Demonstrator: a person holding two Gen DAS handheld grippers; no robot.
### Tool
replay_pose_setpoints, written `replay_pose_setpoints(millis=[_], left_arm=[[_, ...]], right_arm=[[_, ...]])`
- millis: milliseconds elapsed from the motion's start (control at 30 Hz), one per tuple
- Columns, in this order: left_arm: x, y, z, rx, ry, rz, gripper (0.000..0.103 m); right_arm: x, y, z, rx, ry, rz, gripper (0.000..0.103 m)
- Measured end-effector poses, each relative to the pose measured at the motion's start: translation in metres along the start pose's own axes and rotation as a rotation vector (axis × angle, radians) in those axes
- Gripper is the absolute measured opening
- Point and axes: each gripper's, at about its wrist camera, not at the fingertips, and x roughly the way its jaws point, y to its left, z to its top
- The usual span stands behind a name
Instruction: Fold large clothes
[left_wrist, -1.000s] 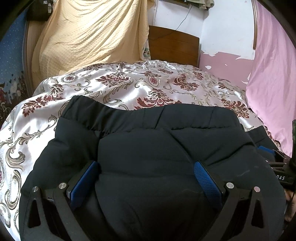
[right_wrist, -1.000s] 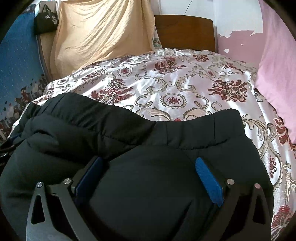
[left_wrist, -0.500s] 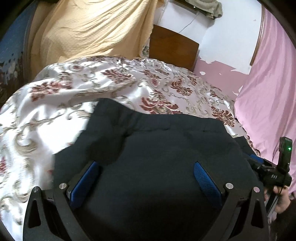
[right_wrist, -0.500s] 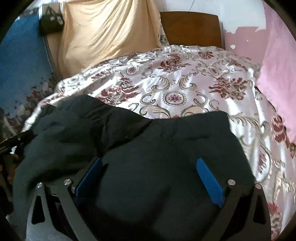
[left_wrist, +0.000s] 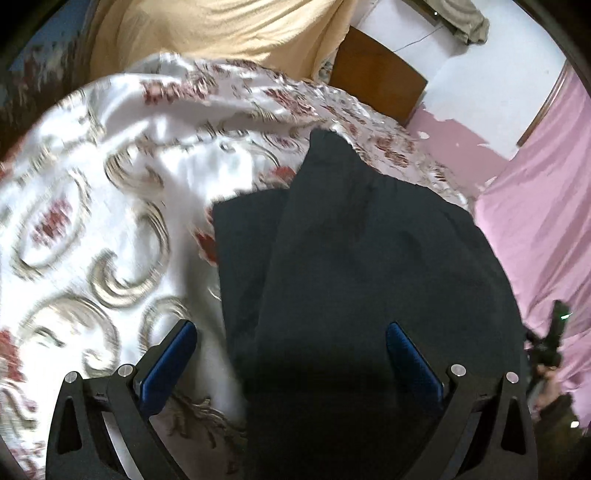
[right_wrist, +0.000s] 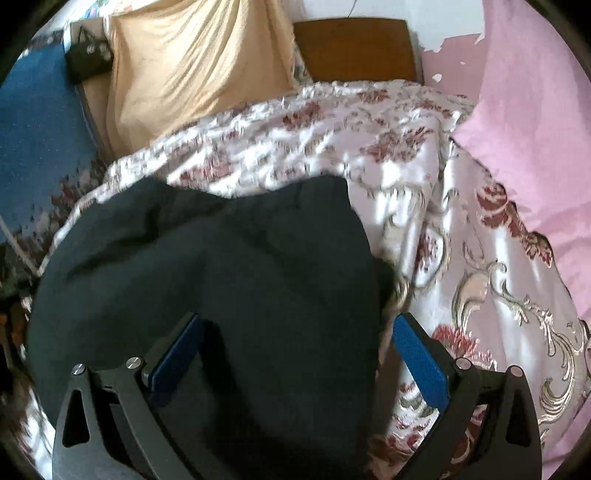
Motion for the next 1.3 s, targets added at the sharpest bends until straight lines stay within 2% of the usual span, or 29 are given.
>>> replay_pose_setpoints(millis=[100, 200, 467, 567, 667, 733, 900, 1033, 1133, 1300], left_arm=[[0.006, 0.005, -0.008, 0.015, -0.007, -0.083, 0.103], [0.010, 0.003, -0.013, 0.042, -0.007, -0.133, 0.103], [0.015, 0.005, -0.016, 0.043, -0.012, -0.202, 0.103], [0.014, 0.007, -0.017, 0.046, -0.013, -0.210, 0.103], [0.012, 0.007, -0.020, 0.049, -0.014, -0.211, 0.103], [0.012, 0.007, -0.021, 0.050, -0.015, -0.210, 0.103], [0.011, 0.007, -0.022, 0.051, -0.015, -0.210, 0.103], [0.012, 0.007, -0.021, 0.055, -0.013, -0.215, 0.103], [0.013, 0.006, -0.021, 0.059, -0.006, -0.227, 0.103], [0.018, 0.004, -0.018, 0.065, 0.037, -0.269, 0.103]], right_arm=[[0.010, -0.011, -0.008, 0.043, 0.009, 0.072, 0.101], [0.020, -0.019, -0.012, 0.082, 0.024, 0.145, 0.101], [0.043, -0.029, -0.020, 0.140, 0.082, 0.299, 0.102], [0.037, -0.014, -0.016, 0.064, 0.065, 0.263, 0.102], [0.024, 0.013, -0.004, -0.118, 0.004, 0.138, 0.102], [0.033, 0.014, 0.009, -0.138, 0.017, 0.116, 0.102], [0.071, -0.018, 0.026, 0.039, 0.130, 0.281, 0.102], [0.074, -0.025, 0.002, 0.115, 0.112, 0.374, 0.102], [0.073, -0.019, -0.015, 0.114, 0.118, 0.440, 0.102], [0.074, -0.016, -0.023, 0.168, 0.126, 0.527, 0.102]])
